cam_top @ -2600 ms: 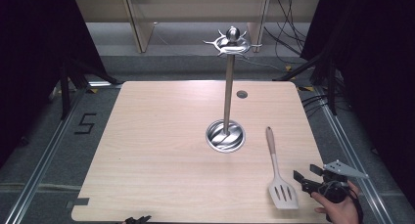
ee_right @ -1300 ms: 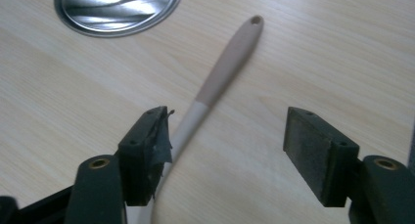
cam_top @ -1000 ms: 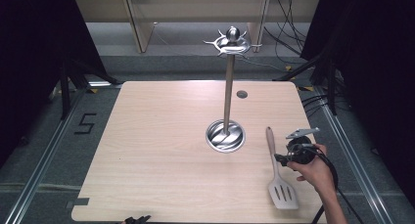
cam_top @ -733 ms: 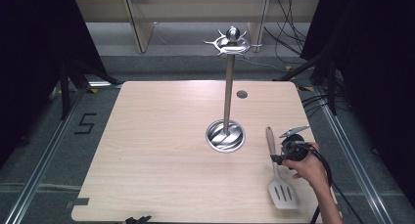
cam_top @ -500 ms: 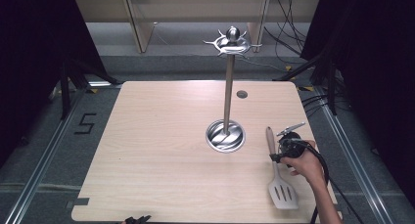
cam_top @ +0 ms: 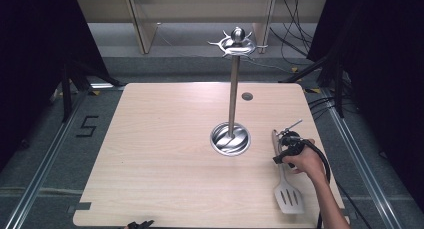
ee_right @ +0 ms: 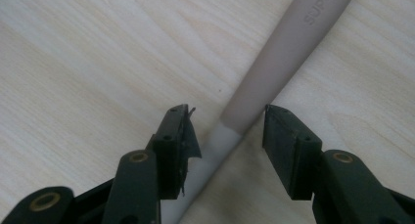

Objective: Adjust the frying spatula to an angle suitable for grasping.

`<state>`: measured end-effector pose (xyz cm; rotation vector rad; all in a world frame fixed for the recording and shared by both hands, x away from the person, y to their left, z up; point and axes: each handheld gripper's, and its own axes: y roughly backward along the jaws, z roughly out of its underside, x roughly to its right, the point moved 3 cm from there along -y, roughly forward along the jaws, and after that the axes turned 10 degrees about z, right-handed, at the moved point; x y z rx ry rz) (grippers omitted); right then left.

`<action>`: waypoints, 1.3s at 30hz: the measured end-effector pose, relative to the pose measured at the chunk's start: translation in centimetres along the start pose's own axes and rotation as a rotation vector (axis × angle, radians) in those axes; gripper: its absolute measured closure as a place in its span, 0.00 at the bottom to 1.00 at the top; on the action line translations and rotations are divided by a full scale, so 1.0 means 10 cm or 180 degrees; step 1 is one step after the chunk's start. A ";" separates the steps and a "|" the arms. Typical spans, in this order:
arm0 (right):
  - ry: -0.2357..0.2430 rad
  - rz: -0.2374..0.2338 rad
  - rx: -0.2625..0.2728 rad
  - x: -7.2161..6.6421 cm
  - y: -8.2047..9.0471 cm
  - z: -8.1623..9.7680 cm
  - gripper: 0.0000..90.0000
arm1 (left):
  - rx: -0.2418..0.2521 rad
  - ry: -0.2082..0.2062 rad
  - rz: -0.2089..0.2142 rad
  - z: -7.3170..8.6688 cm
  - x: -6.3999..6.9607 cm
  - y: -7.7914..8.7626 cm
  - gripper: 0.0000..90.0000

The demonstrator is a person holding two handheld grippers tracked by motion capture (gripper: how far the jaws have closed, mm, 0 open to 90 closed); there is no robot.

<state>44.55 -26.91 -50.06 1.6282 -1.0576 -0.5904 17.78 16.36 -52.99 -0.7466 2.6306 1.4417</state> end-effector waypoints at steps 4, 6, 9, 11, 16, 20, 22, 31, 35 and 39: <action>0.0058 0.0037 -0.0105 0.04 -0.03 -0.03 0.64 | -0.0018 -0.0012 0.0068 0.00 0.00 0.02 0.20; -0.0087 0.0039 -0.0193 0.02 -0.03 -0.05 0.64 | -0.0018 0.0000 0.0042 0.00 0.00 0.02 0.20; -0.0008 0.0066 -0.0282 0.02 -0.06 -0.06 0.63 | -0.0021 -0.0006 0.0021 0.00 0.00 0.03 0.20; 0.0012 0.0088 -0.0330 0.01 -0.06 -0.08 0.63 | -0.0027 -0.0006 0.0033 0.00 0.00 0.02 0.20; 0.0126 0.0066 -0.0389 -0.02 -0.06 -0.13 0.64 | -0.0031 -0.0015 0.0039 0.00 0.00 0.03 0.20; 0.0308 -0.0088 -0.0307 -0.04 -0.07 -0.17 0.73 | -0.0020 -0.0015 0.0124 -0.01 0.01 0.02 0.20; 0.0310 -0.0153 -0.0291 -0.04 -0.09 -0.19 0.77 | -0.0051 -0.0032 0.0097 0.00 0.00 0.02 0.20; 0.0339 -0.0147 -0.0449 -0.04 -0.08 -0.23 0.79 | -0.0041 -0.0021 0.0079 0.00 0.01 0.02 0.20; 0.0345 -0.0045 -0.0589 -0.06 -0.11 -0.28 0.80 | -0.0030 -0.0021 0.0074 0.00 0.01 0.02 0.20; 0.0380 0.0055 -0.0711 -0.11 -0.11 -0.32 0.81 | -0.0057 -0.0038 0.0139 -0.01 0.01 0.03 0.20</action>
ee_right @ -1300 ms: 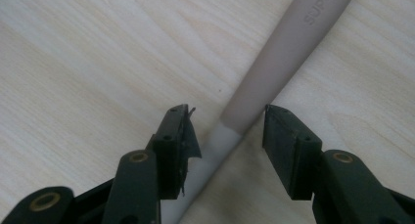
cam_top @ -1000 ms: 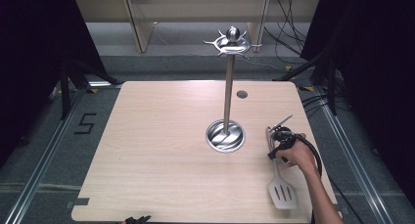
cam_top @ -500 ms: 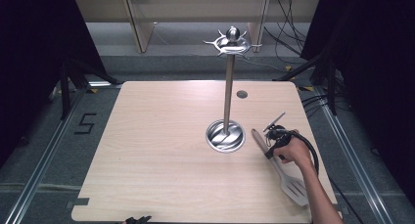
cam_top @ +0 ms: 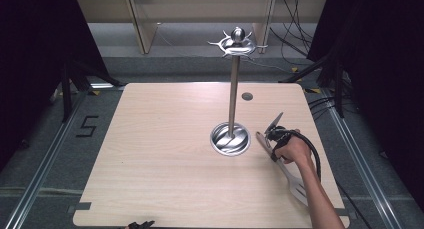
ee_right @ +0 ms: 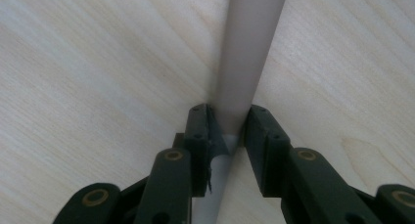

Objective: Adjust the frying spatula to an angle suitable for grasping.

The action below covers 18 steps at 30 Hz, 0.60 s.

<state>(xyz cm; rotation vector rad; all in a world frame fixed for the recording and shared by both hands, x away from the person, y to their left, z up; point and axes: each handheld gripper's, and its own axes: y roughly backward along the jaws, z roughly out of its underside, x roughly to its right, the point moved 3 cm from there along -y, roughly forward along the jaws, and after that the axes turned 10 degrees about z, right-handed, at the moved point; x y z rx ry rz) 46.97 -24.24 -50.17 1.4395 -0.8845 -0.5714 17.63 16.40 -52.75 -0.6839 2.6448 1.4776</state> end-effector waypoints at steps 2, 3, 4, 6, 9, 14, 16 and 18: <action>0.0035 0.0023 -0.0007 -0.01 0.00 -0.01 0.82 | -0.0001 -0.0005 0.0003 0.00 0.00 0.00 0.20; 0.0035 0.0023 -0.0007 -0.01 0.00 -0.01 0.82 | -0.0001 -0.0005 0.0003 0.00 0.00 0.00 0.20; -0.0011 0.0003 0.0003 -0.01 0.01 -0.01 0.83 | 0.0030 0.0005 -0.0013 0.00 0.00 -0.01 0.20; -0.0040 -0.0007 0.0022 -0.01 0.01 0.00 0.84 | 0.0037 0.0013 -0.0010 0.00 0.00 -0.01 0.20; 0.0059 -0.0064 0.0217 0.05 -0.01 0.04 0.84 | 0.0049 0.0042 -0.0041 0.01 0.00 -0.02 0.20; -0.0022 -0.0092 0.0480 0.10 0.06 0.11 0.84 | 0.0013 0.0018 -0.0088 0.01 -0.01 -0.02 0.20; -0.0029 -0.0084 0.0613 0.10 0.12 0.14 0.84 | 0.0032 0.0031 -0.0093 0.01 -0.01 -0.04 0.20; -0.0057 -0.0081 0.0787 0.11 0.20 0.19 0.84 | 0.0044 0.0039 -0.0100 0.01 -0.01 -0.03 0.20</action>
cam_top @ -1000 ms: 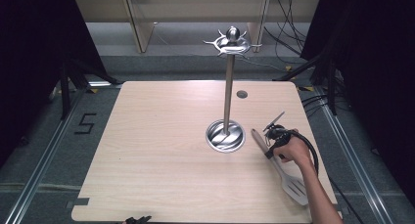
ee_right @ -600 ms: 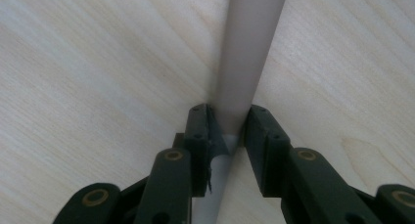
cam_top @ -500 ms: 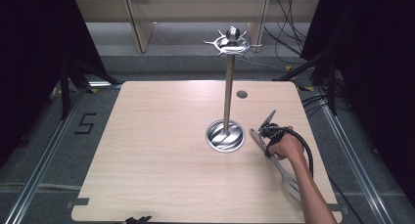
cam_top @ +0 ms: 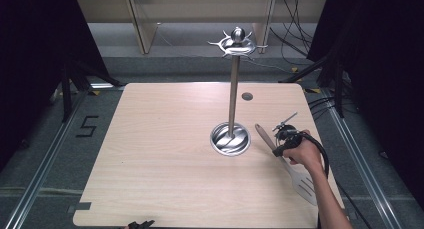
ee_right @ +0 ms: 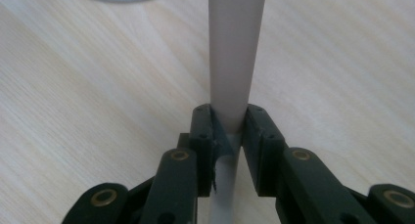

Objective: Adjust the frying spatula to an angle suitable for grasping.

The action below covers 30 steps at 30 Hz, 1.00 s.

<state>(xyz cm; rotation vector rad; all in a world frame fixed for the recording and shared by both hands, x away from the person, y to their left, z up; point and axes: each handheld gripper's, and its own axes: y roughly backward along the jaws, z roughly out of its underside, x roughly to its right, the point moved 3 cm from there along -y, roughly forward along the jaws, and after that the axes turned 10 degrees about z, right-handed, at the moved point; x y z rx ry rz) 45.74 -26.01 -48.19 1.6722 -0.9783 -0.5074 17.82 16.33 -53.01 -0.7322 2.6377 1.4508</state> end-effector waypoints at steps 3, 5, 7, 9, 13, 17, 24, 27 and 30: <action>-0.0062 0.0022 0.0222 0.02 0.10 0.05 0.84 | 0.0005 0.0005 0.0107 0.00 0.00 0.01 0.20; -0.0101 0.0054 0.0351 0.03 0.17 0.07 0.84 | -0.0002 -0.0005 0.0002 0.00 0.00 0.00 0.20; -0.0151 0.0074 0.0550 0.04 0.27 0.11 0.85 | -0.0001 0.0001 0.0008 0.00 0.00 -0.01 0.20; -0.0104 0.0064 0.0637 0.04 0.30 0.13 0.85 | -0.0002 -0.0002 0.0010 0.00 0.00 -0.01 0.20; -0.0098 0.0083 0.0943 0.06 0.48 0.19 0.84 | -0.0005 0.0003 0.0024 0.00 0.00 -0.01 0.20; -0.0135 0.0165 0.1366 -0.03 0.62 0.24 0.85 | -0.0008 0.0000 -0.0023 0.00 0.00 -0.02 0.20; -0.0159 0.0137 0.1767 -0.15 0.82 0.26 0.85 | -0.0021 0.0008 0.0112 0.00 0.00 0.00 0.20; -0.0217 0.0091 0.1823 -0.18 0.87 0.25 0.85 | -0.0005 -0.0003 -0.0001 0.00 0.00 -0.02 0.20; -0.0206 0.0091 0.2037 -0.18 0.93 0.23 0.85 | -0.0008 0.0010 0.0092 0.00 0.00 -0.01 0.20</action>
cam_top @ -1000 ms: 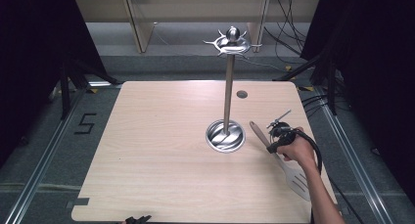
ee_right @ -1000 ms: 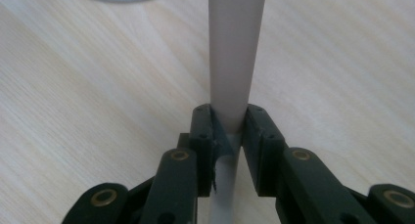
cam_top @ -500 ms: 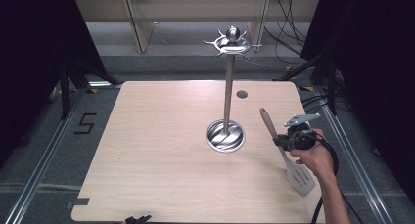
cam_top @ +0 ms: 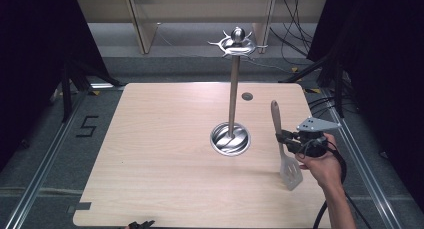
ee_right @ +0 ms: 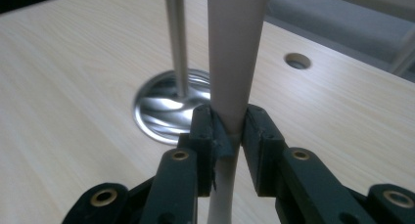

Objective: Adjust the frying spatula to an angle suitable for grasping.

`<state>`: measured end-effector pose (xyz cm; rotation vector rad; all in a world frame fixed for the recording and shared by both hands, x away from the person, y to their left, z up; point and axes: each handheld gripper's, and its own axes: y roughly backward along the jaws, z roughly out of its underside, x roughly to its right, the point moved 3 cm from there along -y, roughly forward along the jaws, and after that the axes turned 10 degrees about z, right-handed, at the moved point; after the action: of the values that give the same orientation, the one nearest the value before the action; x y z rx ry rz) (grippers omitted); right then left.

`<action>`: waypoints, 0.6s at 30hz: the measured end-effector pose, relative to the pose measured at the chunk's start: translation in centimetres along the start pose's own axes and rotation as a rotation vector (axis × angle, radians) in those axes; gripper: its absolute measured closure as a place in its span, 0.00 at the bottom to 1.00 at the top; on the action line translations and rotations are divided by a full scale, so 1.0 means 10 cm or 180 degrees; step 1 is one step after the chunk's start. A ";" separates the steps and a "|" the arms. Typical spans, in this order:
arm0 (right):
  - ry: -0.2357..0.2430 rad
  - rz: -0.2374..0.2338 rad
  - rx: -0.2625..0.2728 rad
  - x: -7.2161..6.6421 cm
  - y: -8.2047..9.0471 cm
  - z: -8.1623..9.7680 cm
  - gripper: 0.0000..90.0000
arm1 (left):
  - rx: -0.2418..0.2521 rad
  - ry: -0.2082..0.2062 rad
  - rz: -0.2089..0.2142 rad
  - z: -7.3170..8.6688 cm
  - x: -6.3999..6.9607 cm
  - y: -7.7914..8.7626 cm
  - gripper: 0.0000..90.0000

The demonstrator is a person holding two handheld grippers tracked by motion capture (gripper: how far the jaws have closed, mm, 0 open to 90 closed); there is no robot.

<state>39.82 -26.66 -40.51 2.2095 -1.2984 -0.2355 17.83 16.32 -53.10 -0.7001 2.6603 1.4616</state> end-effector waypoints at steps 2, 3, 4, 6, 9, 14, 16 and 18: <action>-0.0068 -0.0065 0.0054 0.00 -0.01 -0.01 0.85 | 0.0001 0.0012 -0.0034 0.00 0.00 0.01 0.20; -0.0049 -0.0050 0.0085 0.00 -0.02 -0.02 0.85 | 0.0001 0.0014 -0.0034 0.00 0.00 0.01 0.20; -0.0084 -0.0049 0.0137 -0.01 -0.03 -0.03 0.85 | 0.0004 0.0011 -0.0035 0.00 0.00 0.01 0.20; -0.0130 -0.0076 0.0179 -0.02 -0.03 -0.05 0.85 | -0.0001 0.0003 0.0021 0.00 0.00 0.01 0.20; -0.0093 -0.0132 0.0200 -0.02 0.00 -0.08 0.85 | 0.0013 0.0021 -0.0035 0.00 0.00 0.01 0.20; -0.0147 -0.0155 0.0407 -0.05 0.03 -0.15 0.85 | 0.0022 0.0031 0.0008 0.00 0.01 0.00 0.20; -0.0134 -0.0168 0.0481 -0.07 0.04 -0.19 0.85 | -0.0012 0.0002 -0.0026 0.00 0.00 0.01 0.20; -0.0137 -0.0187 0.0470 -0.09 0.05 -0.23 0.85 | -0.0029 -0.0008 -0.0047 0.00 -0.01 0.02 0.20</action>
<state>39.95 -25.24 -38.41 2.3812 -1.3126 -0.2166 17.83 16.45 -52.96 -0.7164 2.6426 1.4712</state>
